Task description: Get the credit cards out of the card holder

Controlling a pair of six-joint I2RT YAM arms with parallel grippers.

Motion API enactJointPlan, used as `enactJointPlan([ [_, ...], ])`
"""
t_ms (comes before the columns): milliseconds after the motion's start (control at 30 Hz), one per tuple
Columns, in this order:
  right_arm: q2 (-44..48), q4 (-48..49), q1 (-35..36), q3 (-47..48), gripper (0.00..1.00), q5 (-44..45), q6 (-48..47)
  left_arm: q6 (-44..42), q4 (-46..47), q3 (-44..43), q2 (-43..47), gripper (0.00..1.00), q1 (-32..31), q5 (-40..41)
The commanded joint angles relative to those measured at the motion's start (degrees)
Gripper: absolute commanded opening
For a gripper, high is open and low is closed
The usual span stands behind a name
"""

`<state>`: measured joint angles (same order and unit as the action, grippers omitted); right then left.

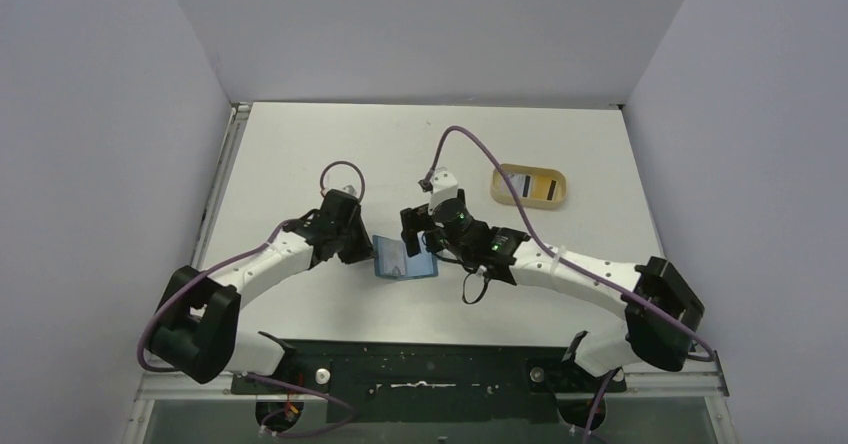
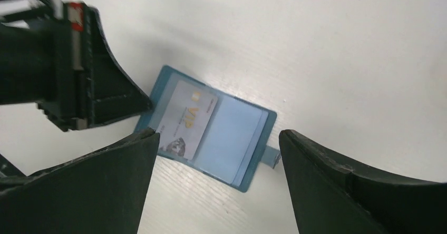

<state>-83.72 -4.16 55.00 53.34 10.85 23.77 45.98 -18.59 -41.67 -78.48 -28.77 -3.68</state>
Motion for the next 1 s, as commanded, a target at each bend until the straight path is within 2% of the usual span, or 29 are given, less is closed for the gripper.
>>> enactJointPlan([
  [0, 2.41, 3.45, -1.77, 0.6, 0.88, -2.88, -0.12, -0.95, 2.53, 1.17, -1.42, 0.0, -0.04, 0.29],
  [67, -0.42, 8.04, -3.25, 0.27, 0.88, -13.51, 2.97, -1.25, 3.37, 1.8, -2.88, 0.0, -0.12, 0.88],
  [167, -4.86, 15.94, -6.3, -1.9, 0.88, -22.85, 9.29, -1.79, 4.06, 2.53, -5.2, 0.0, -0.23, 2.39],
  [300, -8.78, 20.79, -7.77, -3.65, 0.88, -27.8, 13.97, -1.85, 4.99, 3.34, -8.02, 0.0, -0.32, 3.15],
  [633, -14.22, 20.61, -8.03, -2.78, 0.88, -31.88, 17.82, -1.94, 8.25, 6.02, -12.02, 0.0, -0.41, 3.17],
  [967, -13.02, 15.7, -7.98, -5.52, 0.89, -26.58, 17.39, -1.85, 10.62, 7.48, -14.14, 0.0, -0.41, 2.19],
])
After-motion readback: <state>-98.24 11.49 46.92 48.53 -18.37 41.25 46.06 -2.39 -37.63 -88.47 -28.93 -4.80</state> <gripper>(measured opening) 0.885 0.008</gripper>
